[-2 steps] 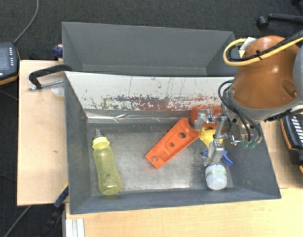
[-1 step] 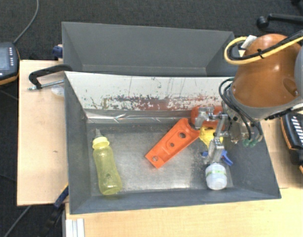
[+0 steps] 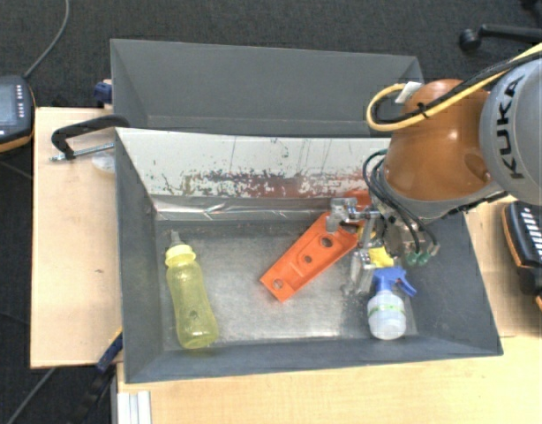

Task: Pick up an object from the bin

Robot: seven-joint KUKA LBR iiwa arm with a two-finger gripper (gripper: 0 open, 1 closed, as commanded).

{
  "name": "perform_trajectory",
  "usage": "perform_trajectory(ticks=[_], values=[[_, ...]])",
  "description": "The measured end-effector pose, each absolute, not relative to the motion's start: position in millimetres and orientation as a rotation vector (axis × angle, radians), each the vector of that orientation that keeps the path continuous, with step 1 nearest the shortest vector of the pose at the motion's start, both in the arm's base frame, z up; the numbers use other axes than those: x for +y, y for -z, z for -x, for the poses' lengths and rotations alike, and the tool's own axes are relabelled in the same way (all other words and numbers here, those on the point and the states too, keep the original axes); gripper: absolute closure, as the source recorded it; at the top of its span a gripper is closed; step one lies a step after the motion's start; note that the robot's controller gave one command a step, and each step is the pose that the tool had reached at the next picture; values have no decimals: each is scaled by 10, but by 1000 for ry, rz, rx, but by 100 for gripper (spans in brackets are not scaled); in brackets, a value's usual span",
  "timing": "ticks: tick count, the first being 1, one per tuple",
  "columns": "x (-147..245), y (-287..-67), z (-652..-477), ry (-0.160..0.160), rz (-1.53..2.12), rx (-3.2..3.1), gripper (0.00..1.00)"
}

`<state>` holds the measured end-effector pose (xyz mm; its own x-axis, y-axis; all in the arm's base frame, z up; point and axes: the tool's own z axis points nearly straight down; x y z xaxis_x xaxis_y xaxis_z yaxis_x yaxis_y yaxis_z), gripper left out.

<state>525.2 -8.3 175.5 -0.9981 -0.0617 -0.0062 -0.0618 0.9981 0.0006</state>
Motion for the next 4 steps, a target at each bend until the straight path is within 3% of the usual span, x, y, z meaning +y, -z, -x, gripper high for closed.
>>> perform_trajectory(ticks=[1, 2, 3, 4], values=[[331, -1083, -5555, -3, 95, 3132, 0], [67, -716, -5813, -1, 901, 2996, 100], [67, -716, -5813, -1, 901, 2996, 100], [176, -1803, -5840, -1, 930, 2980, 100]])
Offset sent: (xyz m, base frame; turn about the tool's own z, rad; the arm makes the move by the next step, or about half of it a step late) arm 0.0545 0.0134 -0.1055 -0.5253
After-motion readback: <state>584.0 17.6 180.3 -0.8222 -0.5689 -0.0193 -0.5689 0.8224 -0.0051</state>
